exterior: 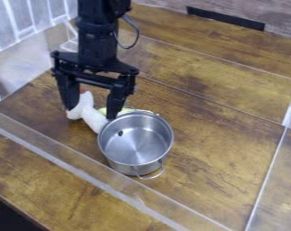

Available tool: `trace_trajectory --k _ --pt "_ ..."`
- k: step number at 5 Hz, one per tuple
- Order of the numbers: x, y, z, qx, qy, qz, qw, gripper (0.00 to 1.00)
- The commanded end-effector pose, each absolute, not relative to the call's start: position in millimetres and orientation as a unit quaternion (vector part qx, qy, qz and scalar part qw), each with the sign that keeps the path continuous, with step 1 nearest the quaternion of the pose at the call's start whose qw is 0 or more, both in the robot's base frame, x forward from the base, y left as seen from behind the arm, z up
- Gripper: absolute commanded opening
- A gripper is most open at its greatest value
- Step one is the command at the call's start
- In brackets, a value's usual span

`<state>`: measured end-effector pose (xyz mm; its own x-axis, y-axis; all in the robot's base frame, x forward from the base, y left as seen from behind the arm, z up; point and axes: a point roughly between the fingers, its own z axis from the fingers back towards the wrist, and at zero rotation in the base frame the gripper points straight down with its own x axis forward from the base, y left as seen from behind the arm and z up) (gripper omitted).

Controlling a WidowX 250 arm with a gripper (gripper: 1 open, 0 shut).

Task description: Put the mushroom in the silver pot

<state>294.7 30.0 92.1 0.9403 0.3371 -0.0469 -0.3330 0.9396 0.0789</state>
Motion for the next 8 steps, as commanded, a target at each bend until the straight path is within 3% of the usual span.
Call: trace_trajectory --k 1,3,5,6,7,8 --pt "302.1 53.3 95.8 0.036 -0.005 0.261 0.965 1.00" --pt "333.7 70.0 74.3 0.006 -0.016 0.399 0.917 1.00" --pt "345.8 79.6 55.6 -0.011 -0.013 0.583 0.812 1.00" --pt "345.2 78.7 45.6 -0.015 -0.005 0.609 0.793 1.00" --pt "344.8 76.8 35.6 -0.015 0.002 0.612 0.790 0.00" --pt "343.7 74.7 28.6 -0.012 0.006 0.607 0.795 0.00"
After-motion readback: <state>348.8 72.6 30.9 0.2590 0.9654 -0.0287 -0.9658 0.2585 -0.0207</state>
